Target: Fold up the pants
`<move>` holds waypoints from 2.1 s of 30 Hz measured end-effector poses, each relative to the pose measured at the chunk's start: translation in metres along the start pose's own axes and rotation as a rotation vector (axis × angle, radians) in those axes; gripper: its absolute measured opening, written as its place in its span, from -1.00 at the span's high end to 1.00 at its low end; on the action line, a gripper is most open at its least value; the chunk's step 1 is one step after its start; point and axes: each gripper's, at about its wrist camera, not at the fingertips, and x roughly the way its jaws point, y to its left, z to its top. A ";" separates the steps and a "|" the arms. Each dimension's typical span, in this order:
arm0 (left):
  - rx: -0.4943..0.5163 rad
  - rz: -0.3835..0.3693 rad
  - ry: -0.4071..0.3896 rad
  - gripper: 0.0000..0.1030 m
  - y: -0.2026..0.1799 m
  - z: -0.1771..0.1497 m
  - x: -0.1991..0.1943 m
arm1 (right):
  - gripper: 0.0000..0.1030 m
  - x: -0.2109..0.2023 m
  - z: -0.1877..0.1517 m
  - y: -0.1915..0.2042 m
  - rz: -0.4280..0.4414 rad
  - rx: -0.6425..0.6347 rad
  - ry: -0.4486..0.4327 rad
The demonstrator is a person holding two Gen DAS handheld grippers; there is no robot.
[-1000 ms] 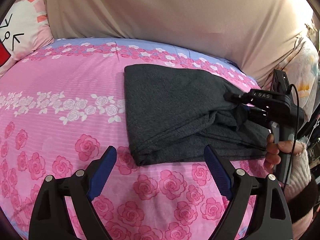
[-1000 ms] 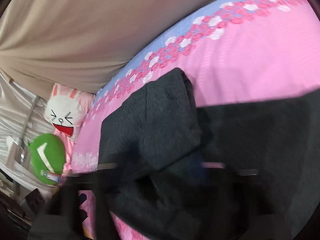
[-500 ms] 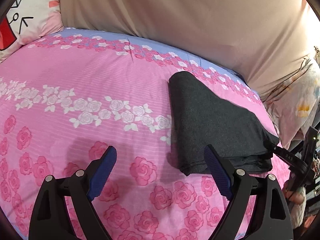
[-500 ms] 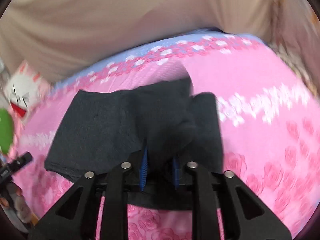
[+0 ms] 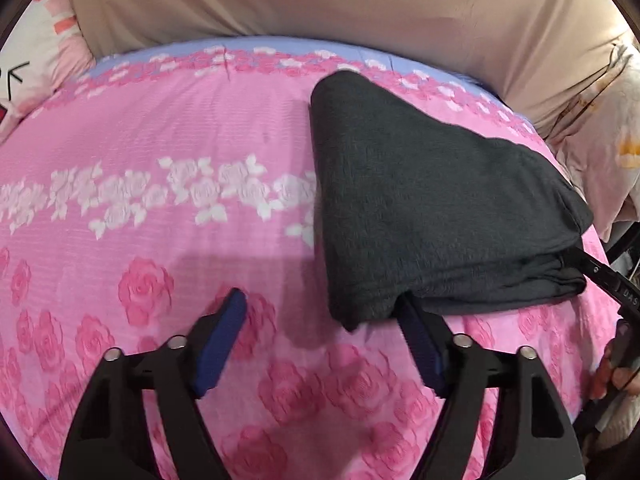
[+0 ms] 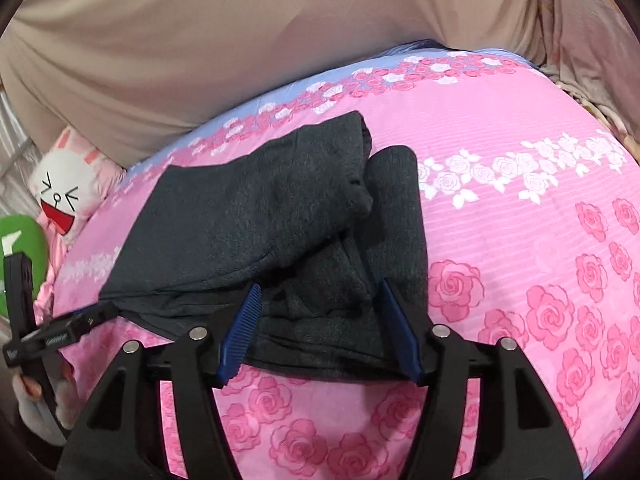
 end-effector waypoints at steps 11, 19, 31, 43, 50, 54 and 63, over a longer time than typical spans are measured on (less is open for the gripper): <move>-0.037 -0.069 0.003 0.11 0.024 0.006 -0.003 | 0.67 -0.008 -0.015 -0.008 -0.016 0.031 0.039; -0.105 -0.140 -0.182 -0.77 0.034 0.038 -0.074 | -0.44 -0.051 0.010 -0.011 0.110 0.100 -0.068; -0.166 -0.235 0.193 0.68 0.021 0.153 0.083 | 0.66 -0.004 0.031 0.008 0.139 0.065 -0.035; -0.159 -0.254 0.081 -0.64 0.050 0.122 0.025 | -0.24 0.001 0.011 -0.017 0.080 0.117 0.016; -0.143 -0.374 0.140 -0.67 0.034 0.038 -0.005 | 0.24 0.009 0.008 -0.001 0.081 0.089 0.049; -0.027 -0.262 0.108 -0.68 0.011 0.022 -0.006 | 0.59 0.003 0.028 0.010 0.150 0.103 0.027; -0.161 -0.137 -0.059 -0.68 0.059 0.016 -0.069 | 0.64 -0.037 0.138 0.205 0.498 -0.189 -0.084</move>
